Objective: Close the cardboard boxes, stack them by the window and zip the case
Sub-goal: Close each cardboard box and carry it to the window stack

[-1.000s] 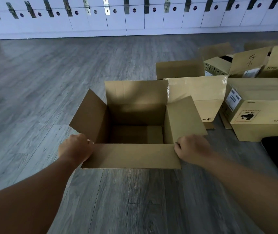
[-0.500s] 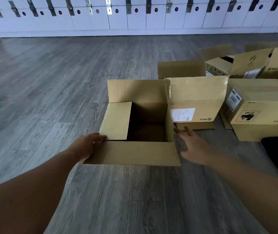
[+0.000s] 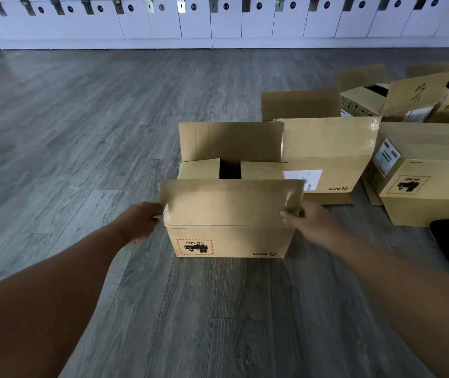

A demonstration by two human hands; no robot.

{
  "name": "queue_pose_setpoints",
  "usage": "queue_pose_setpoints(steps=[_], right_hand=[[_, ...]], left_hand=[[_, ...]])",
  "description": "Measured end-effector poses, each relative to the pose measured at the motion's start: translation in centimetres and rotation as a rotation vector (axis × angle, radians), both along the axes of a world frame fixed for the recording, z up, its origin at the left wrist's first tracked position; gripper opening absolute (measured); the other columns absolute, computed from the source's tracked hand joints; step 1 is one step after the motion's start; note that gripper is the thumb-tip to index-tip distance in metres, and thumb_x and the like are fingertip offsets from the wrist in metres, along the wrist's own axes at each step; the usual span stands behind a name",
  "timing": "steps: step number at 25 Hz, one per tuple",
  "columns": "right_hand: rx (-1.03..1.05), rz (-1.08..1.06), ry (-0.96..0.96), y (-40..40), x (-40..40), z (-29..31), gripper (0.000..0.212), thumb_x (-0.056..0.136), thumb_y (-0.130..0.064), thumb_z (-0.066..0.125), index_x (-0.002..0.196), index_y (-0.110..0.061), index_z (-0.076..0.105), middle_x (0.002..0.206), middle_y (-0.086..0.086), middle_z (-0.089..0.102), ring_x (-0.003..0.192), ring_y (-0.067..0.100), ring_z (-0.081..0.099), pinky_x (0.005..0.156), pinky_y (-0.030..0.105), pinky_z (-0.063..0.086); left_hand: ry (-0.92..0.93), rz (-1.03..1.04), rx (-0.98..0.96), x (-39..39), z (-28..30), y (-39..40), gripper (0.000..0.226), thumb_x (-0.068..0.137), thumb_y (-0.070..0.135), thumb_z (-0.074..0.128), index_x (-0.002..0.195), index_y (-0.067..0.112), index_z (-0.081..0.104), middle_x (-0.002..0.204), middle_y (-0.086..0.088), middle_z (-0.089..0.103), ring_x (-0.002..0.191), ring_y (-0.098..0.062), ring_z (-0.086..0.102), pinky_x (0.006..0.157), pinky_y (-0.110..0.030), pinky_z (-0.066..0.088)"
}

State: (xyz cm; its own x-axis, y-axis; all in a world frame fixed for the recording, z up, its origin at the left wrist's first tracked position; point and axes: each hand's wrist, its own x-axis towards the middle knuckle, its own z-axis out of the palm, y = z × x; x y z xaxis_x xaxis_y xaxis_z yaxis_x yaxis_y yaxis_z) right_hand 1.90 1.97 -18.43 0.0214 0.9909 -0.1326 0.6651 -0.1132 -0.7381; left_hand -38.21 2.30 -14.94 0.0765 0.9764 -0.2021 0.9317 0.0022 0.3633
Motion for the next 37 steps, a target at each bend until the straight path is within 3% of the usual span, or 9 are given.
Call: queue_pose_setpoints(steps=[4,7,12,15,18,23,31,34,37], right_hand=[[0.098,-0.178,-0.006,0.5,-1.0,0.6,0.076,0.086,-0.027,0.076,0.149,-0.025,0.034,0.121,-0.002,0.066,0.106,0.021,0.061,0.083,0.031,0.045],[0.114,-0.131,-0.163,-0.1,-1.0,0.5,0.077,0.082,-0.027,0.072,0.150,-0.038,0.037,0.117,-0.006,0.065,0.108,0.022,0.061,0.087,0.035,0.049],[0.195,-0.049,-0.369,-2.4,0.8,-0.8,0.044,0.083,-0.040,0.071,0.124,-0.025,0.069,0.094,-0.004,0.051,0.092,0.020,0.058,0.077,0.032,0.050],[0.242,-0.028,-0.382,-3.1,2.3,-1.0,0.028,0.084,-0.044,0.072,0.103,-0.023,0.068,0.083,-0.006,0.056,0.081,0.019,0.061,0.066,0.028,0.045],[0.162,-0.138,-0.386,-2.7,4.1,-0.7,0.040,0.085,-0.048,0.068,0.112,-0.019,0.062,0.095,0.001,0.063,0.090,0.023,0.063,0.071,0.034,0.051],[0.025,-0.186,-0.349,-1.2,6.3,0.0,0.065,0.080,-0.050,0.073,0.129,-0.016,0.049,0.123,0.002,0.045,0.105,0.018,0.046,0.080,0.033,0.037],[-0.051,-0.353,0.061,-0.2,8.4,0.7,0.108,0.070,-0.032,0.085,0.154,-0.028,0.017,0.154,0.001,0.039,0.135,0.026,0.045,0.102,0.041,0.045],[0.063,-0.396,0.219,-0.6,9.1,1.3,0.090,0.071,-0.027,0.084,0.144,-0.039,0.034,0.132,-0.007,0.058,0.116,0.020,0.059,0.095,0.044,0.053],[0.171,-0.406,0.292,-1.3,9.7,1.4,0.058,0.075,-0.025,0.082,0.124,-0.039,0.055,0.111,-0.013,0.066,0.104,0.013,0.064,0.084,0.037,0.055]], left_hand=[[-0.434,0.245,-0.069,2.2,0.9,1.1,0.049,0.089,-0.011,0.054,0.135,0.007,0.058,0.112,-0.019,0.069,0.090,-0.029,0.070,0.083,-0.045,0.060],[-0.611,0.345,-0.147,4.3,1.3,1.2,0.068,0.094,0.005,0.064,0.153,0.020,0.033,0.125,-0.013,0.055,0.087,-0.030,0.070,0.064,-0.040,0.062],[-0.471,0.232,-0.299,5.9,0.0,0.8,0.067,0.093,0.012,0.067,0.150,0.031,0.036,0.122,-0.010,0.053,0.089,-0.026,0.066,0.053,-0.037,0.059],[-0.409,0.092,-0.271,6.7,-0.8,0.8,0.062,0.091,0.010,0.069,0.144,0.030,0.044,0.126,-0.010,0.053,0.085,-0.014,0.060,0.049,-0.024,0.054],[-0.277,-0.049,-0.202,7.8,-1.4,1.0,0.068,0.089,0.016,0.074,0.148,0.029,0.041,0.131,-0.009,0.057,0.084,0.000,0.054,0.057,-0.012,0.047],[-0.284,-0.093,-0.216,9.4,-1.9,1.1,0.077,0.084,0.017,0.078,0.149,0.029,0.039,0.129,-0.005,0.059,0.094,-0.009,0.060,0.063,-0.017,0.051],[-0.356,-0.126,-0.318,11.4,-2.1,1.2,0.090,0.080,0.009,0.080,0.152,0.032,0.032,0.146,-0.011,0.045,0.115,-0.026,0.058,0.084,-0.040,0.060],[-0.241,-0.162,-0.238,12.5,-2.3,1.4,0.076,0.084,0.017,0.077,0.149,0.027,0.039,0.139,-0.010,0.054,0.103,-0.013,0.056,0.068,-0.020,0.052],[-0.170,-0.092,-0.202,12.9,-2.5,1.5,0.057,0.083,0.025,0.079,0.132,0.017,0.053,0.128,-0.009,0.061,0.098,-0.016,0.059,0.070,-0.024,0.051]])
